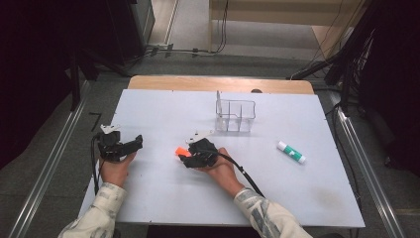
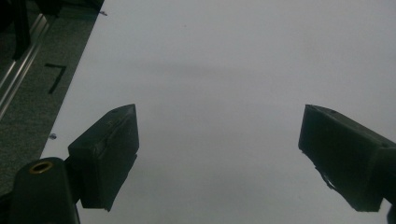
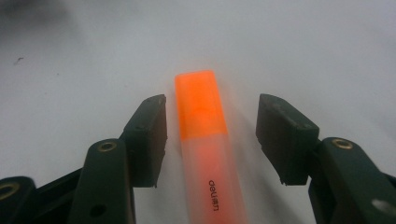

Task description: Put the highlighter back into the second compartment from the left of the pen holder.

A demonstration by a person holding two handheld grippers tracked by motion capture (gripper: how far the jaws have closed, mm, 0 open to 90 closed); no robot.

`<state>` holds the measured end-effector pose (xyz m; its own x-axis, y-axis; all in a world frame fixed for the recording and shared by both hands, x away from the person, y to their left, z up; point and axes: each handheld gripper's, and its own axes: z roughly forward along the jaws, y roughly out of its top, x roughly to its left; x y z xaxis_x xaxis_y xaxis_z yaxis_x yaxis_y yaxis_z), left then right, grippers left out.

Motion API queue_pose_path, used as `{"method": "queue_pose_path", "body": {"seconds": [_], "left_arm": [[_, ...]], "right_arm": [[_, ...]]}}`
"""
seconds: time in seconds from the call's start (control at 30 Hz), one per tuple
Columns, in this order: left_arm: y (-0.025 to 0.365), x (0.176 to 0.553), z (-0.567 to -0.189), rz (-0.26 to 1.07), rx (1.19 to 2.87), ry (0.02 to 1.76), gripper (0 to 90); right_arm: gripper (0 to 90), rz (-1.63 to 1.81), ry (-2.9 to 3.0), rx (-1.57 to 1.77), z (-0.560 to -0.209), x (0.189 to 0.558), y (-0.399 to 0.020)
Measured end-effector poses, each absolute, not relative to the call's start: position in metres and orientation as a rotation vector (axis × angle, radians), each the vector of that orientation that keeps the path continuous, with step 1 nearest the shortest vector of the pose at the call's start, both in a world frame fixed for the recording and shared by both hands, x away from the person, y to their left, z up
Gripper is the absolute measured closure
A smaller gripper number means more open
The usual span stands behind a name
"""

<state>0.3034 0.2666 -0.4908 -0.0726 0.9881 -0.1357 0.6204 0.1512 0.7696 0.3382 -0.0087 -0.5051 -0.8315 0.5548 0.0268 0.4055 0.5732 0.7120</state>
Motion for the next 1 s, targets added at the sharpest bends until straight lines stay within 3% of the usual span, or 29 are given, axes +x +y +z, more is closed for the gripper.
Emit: {"method": "queue_pose_path", "body": {"seconds": [1.0], "left_arm": [[0.267,0.304,-0.491,0.708,1.542,1.771,12.6]], "right_arm": [[63.7,1.019,2.615,0.756,-0.507,0.338,0.014]]}}
